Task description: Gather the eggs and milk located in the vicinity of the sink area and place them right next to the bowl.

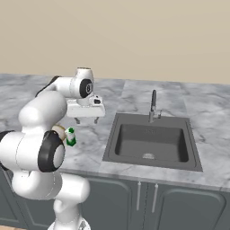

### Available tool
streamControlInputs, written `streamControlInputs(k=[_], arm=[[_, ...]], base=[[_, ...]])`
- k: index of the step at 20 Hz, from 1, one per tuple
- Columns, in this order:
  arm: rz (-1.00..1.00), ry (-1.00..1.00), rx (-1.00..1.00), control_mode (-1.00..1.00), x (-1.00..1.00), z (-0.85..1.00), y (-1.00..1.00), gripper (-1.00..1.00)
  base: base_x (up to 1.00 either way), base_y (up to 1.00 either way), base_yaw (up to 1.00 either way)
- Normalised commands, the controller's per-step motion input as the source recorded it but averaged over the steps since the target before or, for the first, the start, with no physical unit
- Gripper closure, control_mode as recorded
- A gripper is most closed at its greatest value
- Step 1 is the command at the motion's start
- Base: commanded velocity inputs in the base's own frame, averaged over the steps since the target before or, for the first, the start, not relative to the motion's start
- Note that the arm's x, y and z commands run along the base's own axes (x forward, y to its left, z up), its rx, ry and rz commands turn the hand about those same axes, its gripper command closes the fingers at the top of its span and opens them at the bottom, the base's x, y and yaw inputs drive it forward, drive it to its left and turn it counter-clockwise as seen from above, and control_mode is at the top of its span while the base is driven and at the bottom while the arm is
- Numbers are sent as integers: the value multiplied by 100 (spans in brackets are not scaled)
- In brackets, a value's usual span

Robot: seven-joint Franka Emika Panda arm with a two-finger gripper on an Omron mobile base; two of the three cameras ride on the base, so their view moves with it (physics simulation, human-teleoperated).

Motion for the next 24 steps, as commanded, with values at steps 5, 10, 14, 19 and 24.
streamControlInputs(k=[5, 10, 14, 19, 24], arm=[[1, 1, 0, 100, 4, -1, -50, -100], [0, 0, 0, 100, 0, 0, 0, -100], [0, 0, 0, 100, 0, 0, 0, -100], [0, 0, 0, 100, 0, 0, 0, -100], [0, 0, 0, 100, 0, 0, 0, -100]], base=[[2, -20, 0], [0, -100, 0], [11, -100, 0], [19, -100, 0], [35, -99, 0]])
